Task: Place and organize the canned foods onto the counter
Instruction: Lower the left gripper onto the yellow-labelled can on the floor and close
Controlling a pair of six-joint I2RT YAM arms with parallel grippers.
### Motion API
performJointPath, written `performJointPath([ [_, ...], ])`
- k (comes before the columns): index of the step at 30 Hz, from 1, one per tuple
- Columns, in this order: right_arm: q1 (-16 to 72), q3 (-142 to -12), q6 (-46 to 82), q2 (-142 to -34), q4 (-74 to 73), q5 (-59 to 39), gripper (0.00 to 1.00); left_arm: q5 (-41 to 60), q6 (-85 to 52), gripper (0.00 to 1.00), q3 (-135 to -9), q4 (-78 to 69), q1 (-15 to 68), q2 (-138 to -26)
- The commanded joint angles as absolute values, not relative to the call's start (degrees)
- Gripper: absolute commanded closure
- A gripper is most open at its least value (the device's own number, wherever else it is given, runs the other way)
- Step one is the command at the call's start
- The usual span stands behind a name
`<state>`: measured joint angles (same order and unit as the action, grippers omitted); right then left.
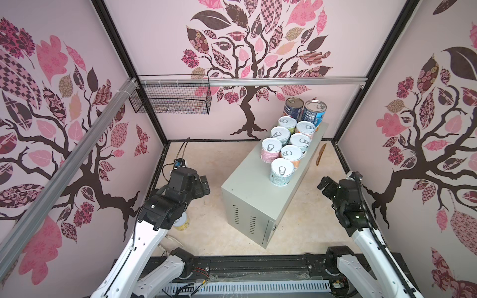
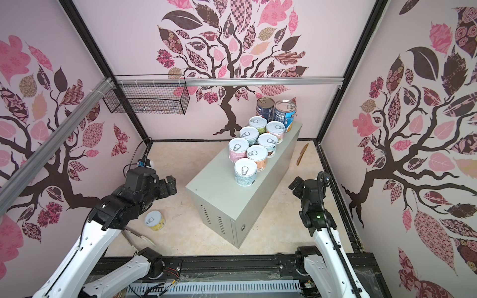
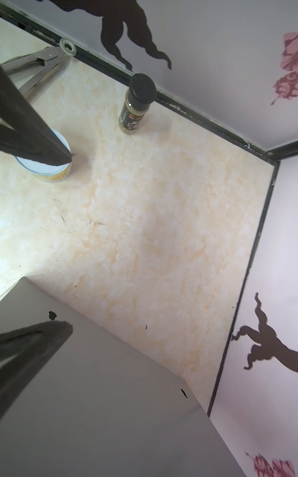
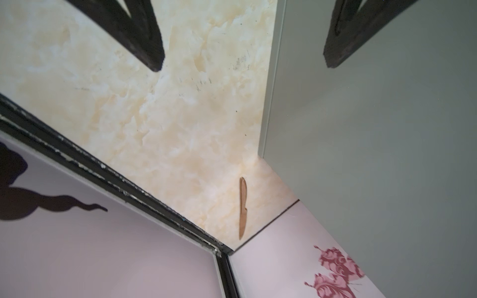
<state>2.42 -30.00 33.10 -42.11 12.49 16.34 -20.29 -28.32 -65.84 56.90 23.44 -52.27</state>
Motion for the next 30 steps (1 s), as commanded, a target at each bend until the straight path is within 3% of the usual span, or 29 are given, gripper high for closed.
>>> performJointPath([
  [1,2.1,-25.0,37.8,-42.5,8.2,20.6,0.00,-16.0,-28.5,0.02,-63.1,53.8,20.1,-52.3],
  [5,2.1,-22.0,43.8,-47.0,8.9,26.4,0.00,-14.7,-28.9,0.02,-60.7,52.4,14.8,-53.8],
  [13,2.3,-14.6,43.3,-48.0,0.3,17.7,0.00,-16.7,-31.7,0.02,-56.2,50.6,7.9,-58.9],
  [22,7.1,-12.3,47.7,-44.3,0.4,17.5,0.00,-23.3,-35.0,0.02,-56.0,51.0,6.3,-65.6],
  [30,8.1,-11.7,51.7,-45.3,-0.4,12.3,0.00,-19.8,-35.4,0.02,-52.4,49.8,-0.6,-64.7],
])
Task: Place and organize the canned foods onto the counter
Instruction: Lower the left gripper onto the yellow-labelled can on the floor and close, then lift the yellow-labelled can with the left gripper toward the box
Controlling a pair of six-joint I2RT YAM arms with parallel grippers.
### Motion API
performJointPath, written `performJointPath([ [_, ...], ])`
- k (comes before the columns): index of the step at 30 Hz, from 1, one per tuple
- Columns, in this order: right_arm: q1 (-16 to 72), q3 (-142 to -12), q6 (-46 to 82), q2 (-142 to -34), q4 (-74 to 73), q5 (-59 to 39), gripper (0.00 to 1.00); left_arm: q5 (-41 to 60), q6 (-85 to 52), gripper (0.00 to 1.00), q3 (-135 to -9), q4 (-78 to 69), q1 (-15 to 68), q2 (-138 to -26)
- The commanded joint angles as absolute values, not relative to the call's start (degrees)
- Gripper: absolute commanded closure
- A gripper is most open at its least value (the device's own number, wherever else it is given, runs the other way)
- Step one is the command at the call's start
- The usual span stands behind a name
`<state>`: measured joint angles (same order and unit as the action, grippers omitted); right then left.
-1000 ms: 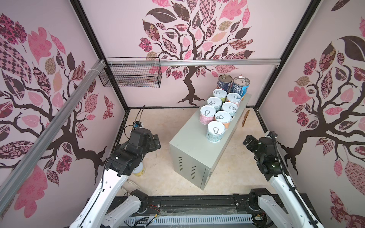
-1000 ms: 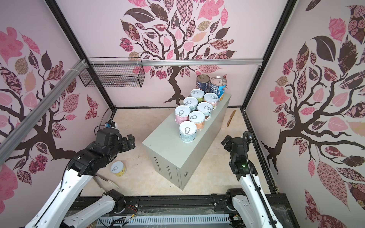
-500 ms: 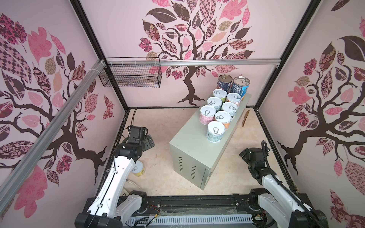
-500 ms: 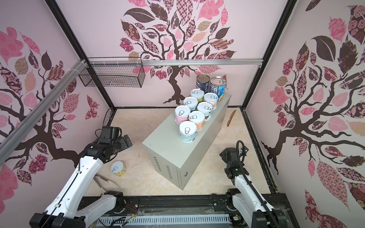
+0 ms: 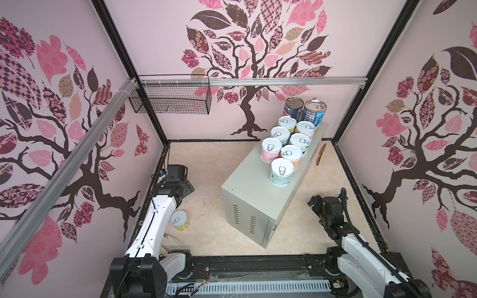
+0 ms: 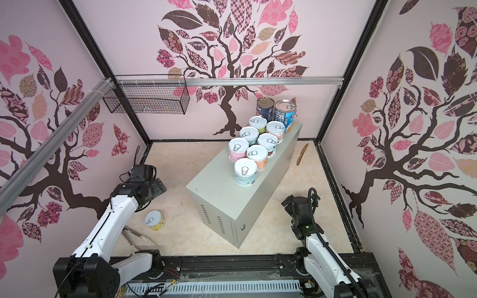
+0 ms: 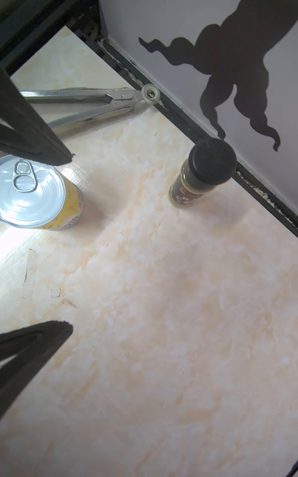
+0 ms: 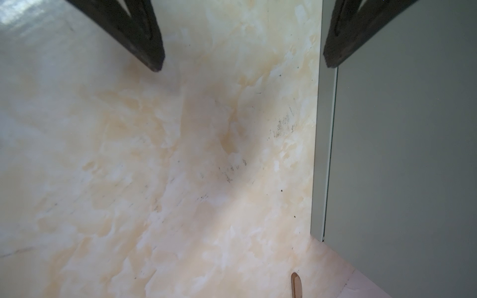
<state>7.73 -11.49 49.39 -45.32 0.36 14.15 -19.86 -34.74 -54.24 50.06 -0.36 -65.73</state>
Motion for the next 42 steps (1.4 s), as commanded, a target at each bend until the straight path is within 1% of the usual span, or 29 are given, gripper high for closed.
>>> performJointPath([
  [1,8.3,-11.5,52.1,-45.1,-0.4,12.0,0.00,-20.4,-35.7,0.02,-52.0,50.6,-0.6,-64.4],
  [5,9.5,-12.0,52.6,-45.1,-0.5,11.4,0.00,-23.0,-38.7,0.02,-49.6,52.6,-0.5,-63.6],
  [9,9.9,-12.5,52.6,-45.8,-0.4,10.2,0.00,-22.2,-42.3,0.02,-47.0,54.0,-0.5,-63.7],
  [14,9.9,-12.8,52.8,-45.8,-0.1,9.6,0.00,-20.1,-44.7,0.02,-41.9,51.6,-0.5,-62.1],
  [21,10.0,-12.9,52.3,-45.7,0.0,9.8,0.00,-19.2,-48.2,0.02,-38.4,49.3,-0.6,-62.7],
  [32,9.9,-12.7,52.2,-46.1,-0.8,9.1,0.00,-17.5,-49.9,0.02,-34.4,44.4,0.4,-65.6],
  [37,10.0,-12.6,52.1,-46.1,-0.8,9.0,0.00,-17.4,-51.3,0.02,-33.0,42.2,1.6,-68.8],
  [42,9.9,-12.6,52.0,-46.2,-1.1,8.7,0.00,-17.0,-52.0,0.05,-32.1,40.3,2.1,-71.0],
])
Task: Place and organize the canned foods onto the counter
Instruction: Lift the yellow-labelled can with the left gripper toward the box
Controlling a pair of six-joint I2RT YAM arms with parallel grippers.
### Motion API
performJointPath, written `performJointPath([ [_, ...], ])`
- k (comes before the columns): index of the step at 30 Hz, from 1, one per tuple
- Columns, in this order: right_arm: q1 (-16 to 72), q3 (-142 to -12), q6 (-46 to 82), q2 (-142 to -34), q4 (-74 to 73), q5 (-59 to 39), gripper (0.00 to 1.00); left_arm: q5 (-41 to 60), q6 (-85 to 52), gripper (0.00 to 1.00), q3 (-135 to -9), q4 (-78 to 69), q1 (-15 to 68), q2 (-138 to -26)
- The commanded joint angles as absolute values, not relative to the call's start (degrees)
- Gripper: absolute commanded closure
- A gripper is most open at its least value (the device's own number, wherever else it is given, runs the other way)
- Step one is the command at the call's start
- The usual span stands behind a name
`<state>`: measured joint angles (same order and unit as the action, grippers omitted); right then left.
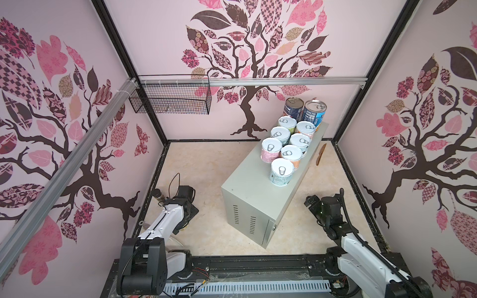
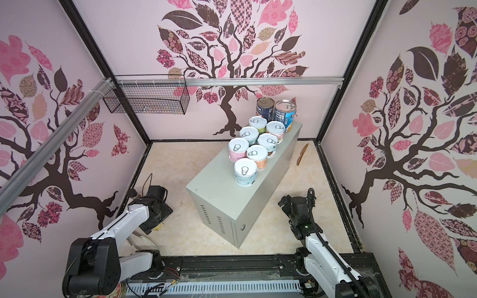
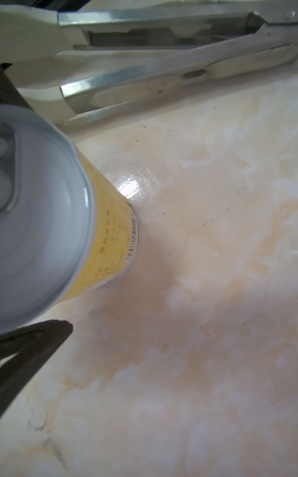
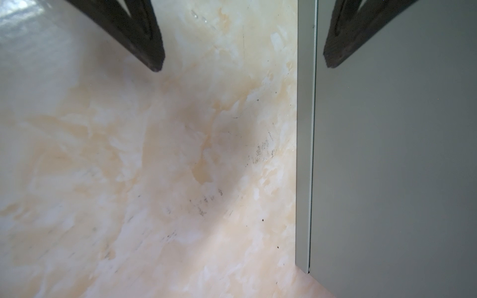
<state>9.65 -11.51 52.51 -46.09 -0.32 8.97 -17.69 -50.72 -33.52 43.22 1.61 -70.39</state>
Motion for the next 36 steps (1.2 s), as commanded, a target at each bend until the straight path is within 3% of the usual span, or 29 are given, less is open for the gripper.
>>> performJointPath([
  [1,10.0,-12.6,52.0,-46.3,-1.1,8.8,0.00,-17.0,-52.1,0.07,-32.0,39.9,2.1,-71.4],
  [6,9.9,-12.5,51.9,-46.3,-1.1,8.7,0.00,-16.7,-51.8,0.16,-32.1,39.4,2.2,-71.7],
  [14,9.9,-12.3,51.9,-46.2,-1.5,8.6,0.00,-16.2,-48.3,0.41,-34.8,41.5,3.4,-69.2],
  [21,9.9,-12.0,51.9,-46.1,-2.2,7.9,0.00,-18.2,-42.4,0.42,-42.0,46.4,7.7,-65.9],
  [36,9.9,-10.9,51.7,-46.2,-4.6,6.6,0.00,-15.4,-25.1,0.43,-59.6,58.6,7.8,-60.7],
])
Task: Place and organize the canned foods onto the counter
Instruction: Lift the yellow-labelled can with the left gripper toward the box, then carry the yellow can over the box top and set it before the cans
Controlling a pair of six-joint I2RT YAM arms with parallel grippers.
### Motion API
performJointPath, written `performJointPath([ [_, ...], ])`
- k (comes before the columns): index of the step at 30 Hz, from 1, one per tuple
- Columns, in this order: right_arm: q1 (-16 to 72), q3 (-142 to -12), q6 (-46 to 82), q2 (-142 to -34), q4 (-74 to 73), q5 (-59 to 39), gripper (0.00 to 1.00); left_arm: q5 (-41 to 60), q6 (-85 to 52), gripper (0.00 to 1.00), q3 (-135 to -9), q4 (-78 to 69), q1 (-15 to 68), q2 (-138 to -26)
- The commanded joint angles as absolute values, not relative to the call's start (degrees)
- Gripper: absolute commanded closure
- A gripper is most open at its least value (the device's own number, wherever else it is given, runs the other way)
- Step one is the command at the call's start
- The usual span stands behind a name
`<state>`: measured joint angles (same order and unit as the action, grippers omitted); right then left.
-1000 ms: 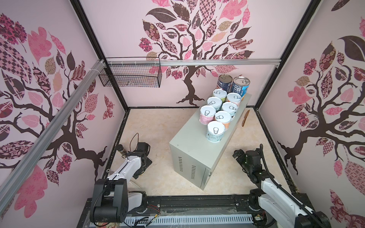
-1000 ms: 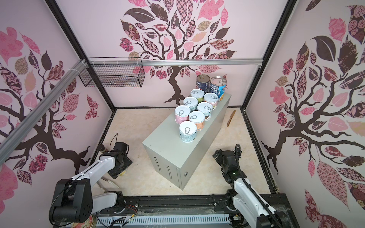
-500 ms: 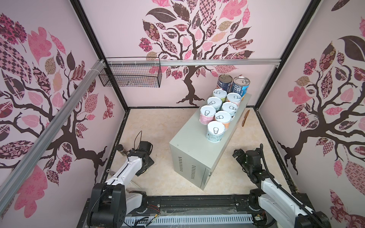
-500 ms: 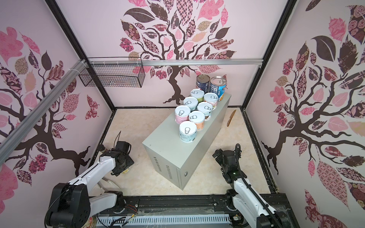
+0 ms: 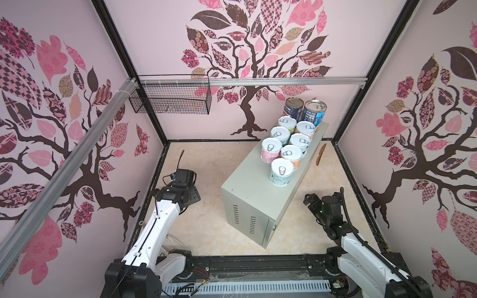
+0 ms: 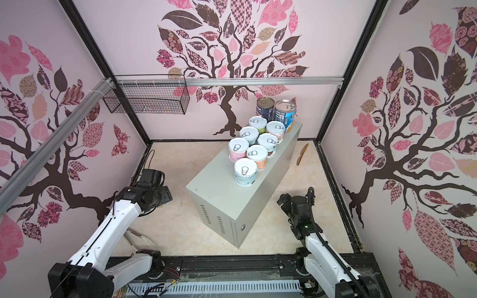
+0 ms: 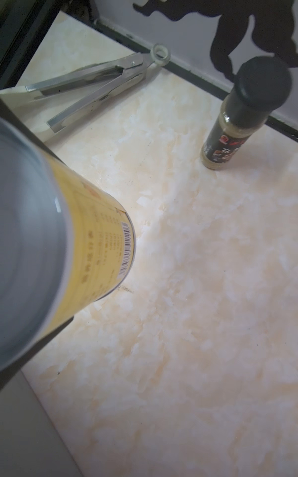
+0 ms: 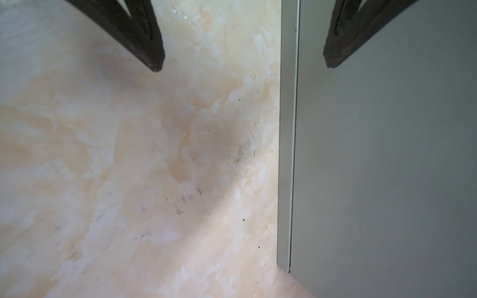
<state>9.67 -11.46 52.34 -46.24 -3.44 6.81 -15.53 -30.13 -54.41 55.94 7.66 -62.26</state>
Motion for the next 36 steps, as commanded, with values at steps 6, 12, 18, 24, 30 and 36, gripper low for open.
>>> performJointPath([
  [6,9.9,-10.3,52.0,-46.3,-5.5,6.2,0.00,-12.7,-19.2,0.43,-66.6,63.3,7.9,-58.2],
  [12,10.0,-10.0,51.6,-46.5,-6.8,5.7,0.00,-9.7,-14.7,0.44,-72.7,67.7,7.8,-56.8],
  [18,9.9,-9.7,51.9,-47.6,-8.1,4.8,0.00,-5.9,-13.3,0.48,-80.8,71.5,10.6,-58.9],
  [24,10.0,-9.5,52.1,-48.2,-8.7,3.9,0.00,-16.7,-14.1,0.47,-93.7,76.5,25.3,-65.0],
  [30,9.9,-9.3,52.1,-48.2,-9.2,3.1,0.00,-24.5,-14.0,0.47,-106.9,81.3,36.6,-72.8],
  [36,9.9,-9.2,52.1,-48.4,-9.5,2.8,0.00,-30.0,-12.6,0.46,-120.5,86.9,43.0,-80.0],
])
